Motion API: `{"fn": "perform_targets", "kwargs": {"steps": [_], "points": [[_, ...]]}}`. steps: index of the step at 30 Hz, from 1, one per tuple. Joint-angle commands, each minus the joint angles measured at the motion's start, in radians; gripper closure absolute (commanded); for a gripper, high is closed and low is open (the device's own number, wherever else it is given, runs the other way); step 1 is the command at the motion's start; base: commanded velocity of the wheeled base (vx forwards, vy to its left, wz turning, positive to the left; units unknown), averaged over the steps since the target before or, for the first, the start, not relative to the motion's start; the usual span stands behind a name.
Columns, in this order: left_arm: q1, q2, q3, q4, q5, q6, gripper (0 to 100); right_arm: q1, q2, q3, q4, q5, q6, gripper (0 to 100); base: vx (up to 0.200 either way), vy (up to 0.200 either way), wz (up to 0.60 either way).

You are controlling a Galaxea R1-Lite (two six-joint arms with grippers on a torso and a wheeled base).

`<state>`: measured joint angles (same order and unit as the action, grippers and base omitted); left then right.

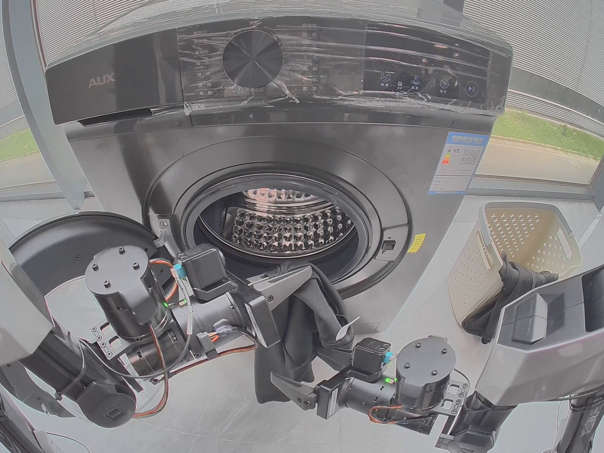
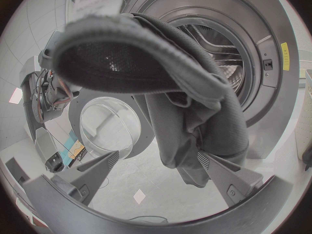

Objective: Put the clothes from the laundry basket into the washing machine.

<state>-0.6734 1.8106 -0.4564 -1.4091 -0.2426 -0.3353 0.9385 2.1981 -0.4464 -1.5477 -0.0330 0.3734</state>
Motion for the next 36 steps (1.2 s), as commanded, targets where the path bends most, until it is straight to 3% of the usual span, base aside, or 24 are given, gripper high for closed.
{"fn": "perform_targets", "kwargs": {"steps": [1,17,19,25,26,36], "points": [[0.0,0.001,0.004,-0.001,0.0,-0.001,100,0.002,0.043,-0.048,0.0,-0.004,0.002,0,0.0,0.0,0.0],[-0.002,-0.002,0.016,-0.002,0.0,-0.001,100,-0.029,0.074,-0.132,-0.002,-0.016,0.002,0,0.0,0.0,0.0],[-0.002,-0.004,0.019,-0.002,0.002,-0.001,100,-0.037,0.084,-0.147,-0.002,-0.047,0.001,0,0.0,0.0,0.0],[-0.002,-0.007,0.019,-0.002,0.002,-0.001,100,-0.043,0.095,-0.167,-0.003,-0.058,0.002,0,0.0,0.0,0.0],[-0.002,-0.005,0.019,-0.002,0.002,-0.001,100,-0.044,0.095,-0.172,-0.003,-0.059,0.004,100,0.0,0.0,0.0],[0.003,0.003,0.024,-0.004,0.0,0.001,100,-0.044,0.083,-0.156,-0.003,-0.061,0.009,100,0.0,0.0,0.0]]}}
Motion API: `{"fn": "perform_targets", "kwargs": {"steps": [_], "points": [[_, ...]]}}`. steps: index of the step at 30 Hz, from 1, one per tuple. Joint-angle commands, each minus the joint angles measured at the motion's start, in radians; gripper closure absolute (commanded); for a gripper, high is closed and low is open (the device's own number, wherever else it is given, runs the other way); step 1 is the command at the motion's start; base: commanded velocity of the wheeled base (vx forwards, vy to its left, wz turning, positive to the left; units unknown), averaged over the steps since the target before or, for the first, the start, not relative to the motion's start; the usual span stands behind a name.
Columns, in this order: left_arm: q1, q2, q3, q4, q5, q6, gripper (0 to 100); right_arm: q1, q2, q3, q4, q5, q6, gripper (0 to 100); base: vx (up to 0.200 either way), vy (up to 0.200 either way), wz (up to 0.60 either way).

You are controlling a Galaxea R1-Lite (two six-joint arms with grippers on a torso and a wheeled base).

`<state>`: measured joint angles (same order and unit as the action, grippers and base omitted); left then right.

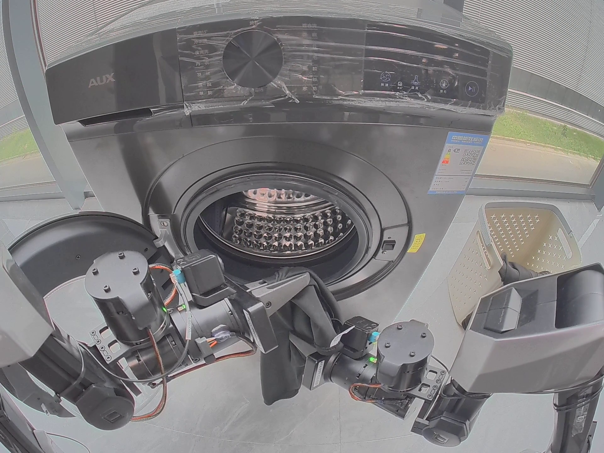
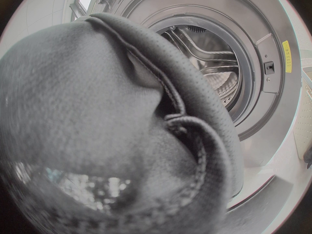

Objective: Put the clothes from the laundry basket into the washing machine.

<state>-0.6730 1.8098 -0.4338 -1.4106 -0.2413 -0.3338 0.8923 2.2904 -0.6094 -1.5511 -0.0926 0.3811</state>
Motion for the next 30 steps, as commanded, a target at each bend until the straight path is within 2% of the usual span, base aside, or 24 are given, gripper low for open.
{"fn": "perform_targets", "kwargs": {"steps": [1,4,9,10,15,22,23,27,30], "points": [[0.004,0.005,0.003,-0.001,-0.001,-0.001,100,0.002,-0.012,0.014,0.0,-0.007,0.001,100,0.0,0.0,0.0],[0.03,0.019,0.004,-0.001,-0.001,0.001,100,0.013,-0.035,0.049,0.0,-0.033,-0.002,100,0.0,0.0,0.0],[0.075,0.057,-0.005,-0.005,0.004,0.006,100,0.022,-0.098,0.128,0.002,-0.035,-0.004,100,0.0,0.0,0.0],[0.096,0.082,-0.006,-0.028,0.02,0.006,100,0.022,-0.147,0.186,0.003,-0.035,-0.008,100,0.0,0.0,0.0],[0.096,0.123,0.006,-0.126,0.037,0.001,100,0.022,-0.229,0.273,0.005,-0.035,-0.014,100,0.0,0.0,0.0],[0.092,0.123,0.01,-0.133,0.042,0.001,100,0.023,-0.256,0.338,0.003,-0.036,-0.019,100,0.0,0.0,0.0],[0.092,0.12,0.012,-0.133,0.042,0.001,0,0.022,-0.259,0.342,0.003,-0.036,-0.021,100,0.0,0.0,0.0],[0.098,0.117,0.05,-0.133,0.046,0.001,0,0.019,-0.286,0.373,0.003,-0.036,-0.041,100,0.0,0.0,0.0],[0.101,0.123,0.087,-0.134,0.068,0.002,0,0.014,-0.305,0.395,0.003,-0.036,-0.042,100,0.0,0.0,0.0]]}}
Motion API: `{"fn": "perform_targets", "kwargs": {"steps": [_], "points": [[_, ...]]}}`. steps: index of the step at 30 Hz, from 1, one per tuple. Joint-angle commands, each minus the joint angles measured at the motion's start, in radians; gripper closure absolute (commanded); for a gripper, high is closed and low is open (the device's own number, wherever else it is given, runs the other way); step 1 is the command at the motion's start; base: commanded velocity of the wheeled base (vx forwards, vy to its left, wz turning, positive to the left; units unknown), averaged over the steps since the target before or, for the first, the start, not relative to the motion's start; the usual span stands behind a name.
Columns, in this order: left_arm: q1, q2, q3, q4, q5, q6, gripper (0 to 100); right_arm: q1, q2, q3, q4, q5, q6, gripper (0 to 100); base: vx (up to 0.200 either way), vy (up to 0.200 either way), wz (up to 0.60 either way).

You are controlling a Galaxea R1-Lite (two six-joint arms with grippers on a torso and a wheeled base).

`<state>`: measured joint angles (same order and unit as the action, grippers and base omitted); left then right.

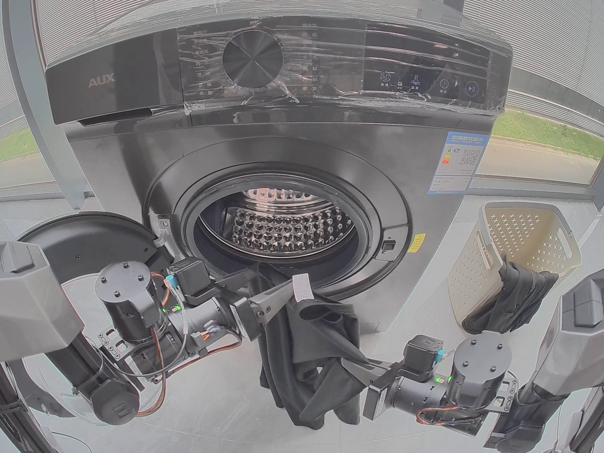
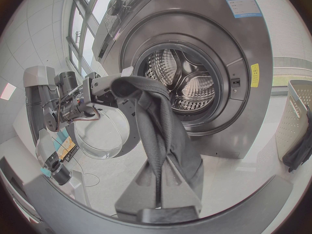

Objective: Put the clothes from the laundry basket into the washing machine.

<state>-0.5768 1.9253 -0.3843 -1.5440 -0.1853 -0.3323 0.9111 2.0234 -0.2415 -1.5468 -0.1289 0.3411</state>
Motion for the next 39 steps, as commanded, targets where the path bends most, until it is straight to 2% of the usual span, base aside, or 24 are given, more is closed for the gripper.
{"fn": "perform_targets", "kwargs": {"steps": [1,11,17,20,22,23,24,25,26,27,28,29,31,32,35,39], "points": [[0.009,0.007,0.045,-0.001,0.015,0.001,0,-0.008,-0.045,0.031,-0.001,0.0,-0.004,100,0.0,0.0,0.0],[0.025,0.023,0.071,-0.001,0.017,0.007,0,-0.006,-0.06,0.037,-0.001,0.0,-0.017,100,0.0,0.0,0.0],[0.012,0.007,0.1,-0.002,0.007,0.013,0,-0.018,-0.054,0.005,-0.001,-0.001,-0.017,100,0.0,0.0,0.0],[-0.018,-0.016,0.146,-0.004,-0.006,0.018,0,-0.024,-0.048,-0.033,0.001,-0.032,-0.014,100,0.0,0.0,0.0],[-0.018,-0.016,0.146,-0.004,-0.006,0.018,0,-0.024,-0.048,-0.033,0.001,-0.032,-0.014,100,0.0,0.0,0.0],[-0.048,-0.029,0.177,-0.004,-0.033,0.019,0,-0.024,-0.038,-0.064,0.002,-0.047,-0.013,100,0.0,0.0,0.0],[-0.06,-0.035,0.194,-0.004,-0.062,0.03,0,-0.026,-0.028,-0.087,0.007,-0.047,-0.013,100,0.0,0.0,0.0],[-0.063,-0.039,0.197,-0.004,-0.068,0.033,0,-0.026,-0.025,-0.09,0.008,-0.047,-0.013,100,0.0,0.0,0.0],[-0.075,-0.049,0.212,-0.004,-0.095,0.053,0,-0.035,-0.015,-0.113,0.013,-0.046,-0.013,100,0.0,0.0,0.0],[-0.075,-0.049,0.212,-0.004,-0.095,0.053,0,-0.035,-0.015,-0.113,0.013,-0.046,-0.013,100,0.0,0.0,0.0],[-0.083,-0.054,0.225,-0.002,-0.125,0.082,0,-0.051,0.0,-0.148,0.014,-0.046,-0.013,100,0.0,0.0,0.0],[-0.087,-0.052,0.229,-0.002,-0.131,0.095,0,-0.052,0.006,-0.162,0.016,-0.046,-0.013,100,0.0,0.0,0.0],[-0.095,-0.046,0.232,-0.002,-0.134,0.111,0,-0.055,0.011,-0.182,0.017,-0.047,-0.013,100,0.0,0.0,0.0],[-0.098,-0.034,0.232,-0.002,-0.132,0.136,0,-0.057,0.012,-0.202,0.017,-0.047,-0.013,100,0.0,0.0,0.0],[-0.097,0.007,0.219,-0.004,-0.121,0.171,0,-0.057,0.014,-0.214,0.019,-0.047,-0.011,100,0.0,0.0,0.0],[-0.094,0.058,0.189,-0.002,-0.118,0.2,0,-0.051,0.014,-0.214,0.016,-0.047,-0.011,100,0.0,0.0,0.0]]}}
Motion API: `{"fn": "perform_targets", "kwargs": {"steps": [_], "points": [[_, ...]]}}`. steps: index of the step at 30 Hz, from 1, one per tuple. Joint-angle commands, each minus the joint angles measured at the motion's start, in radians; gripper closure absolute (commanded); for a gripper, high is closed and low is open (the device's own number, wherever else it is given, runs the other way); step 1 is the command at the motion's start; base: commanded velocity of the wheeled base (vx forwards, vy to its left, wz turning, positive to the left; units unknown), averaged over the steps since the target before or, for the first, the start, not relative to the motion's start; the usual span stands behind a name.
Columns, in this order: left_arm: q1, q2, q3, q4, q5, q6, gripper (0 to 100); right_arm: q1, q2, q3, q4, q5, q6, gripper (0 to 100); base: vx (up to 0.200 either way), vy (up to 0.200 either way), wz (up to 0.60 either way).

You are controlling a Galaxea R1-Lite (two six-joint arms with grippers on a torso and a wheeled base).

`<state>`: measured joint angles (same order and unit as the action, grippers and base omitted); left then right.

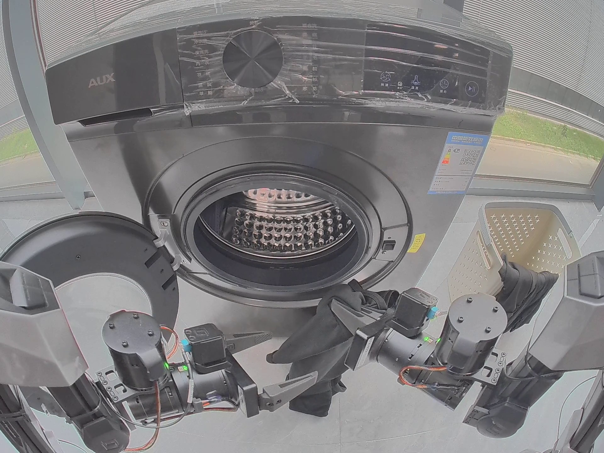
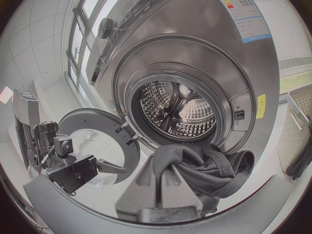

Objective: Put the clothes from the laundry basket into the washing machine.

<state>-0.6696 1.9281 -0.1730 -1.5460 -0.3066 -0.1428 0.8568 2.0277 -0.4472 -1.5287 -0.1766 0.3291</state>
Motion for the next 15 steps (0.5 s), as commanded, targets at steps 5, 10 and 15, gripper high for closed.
{"fn": "perform_targets", "kwargs": {"steps": [5,10,15], "points": [[-0.001,0.089,-0.065,-0.002,0.004,0.014,0,0.005,0.009,-0.008,-0.002,-0.001,0.001,100,0.0,0.0,0.0],[-0.007,0.117,-0.125,0.0,0.004,0.015,0,0.005,0.011,-0.007,-0.004,-0.001,0.002,100,0.0,0.0,0.0],[-0.008,0.163,-0.161,-0.002,0.004,0.028,0,0.013,0.017,-0.007,-0.004,-0.003,0.004,100,0.0,0.0,0.0]]}}
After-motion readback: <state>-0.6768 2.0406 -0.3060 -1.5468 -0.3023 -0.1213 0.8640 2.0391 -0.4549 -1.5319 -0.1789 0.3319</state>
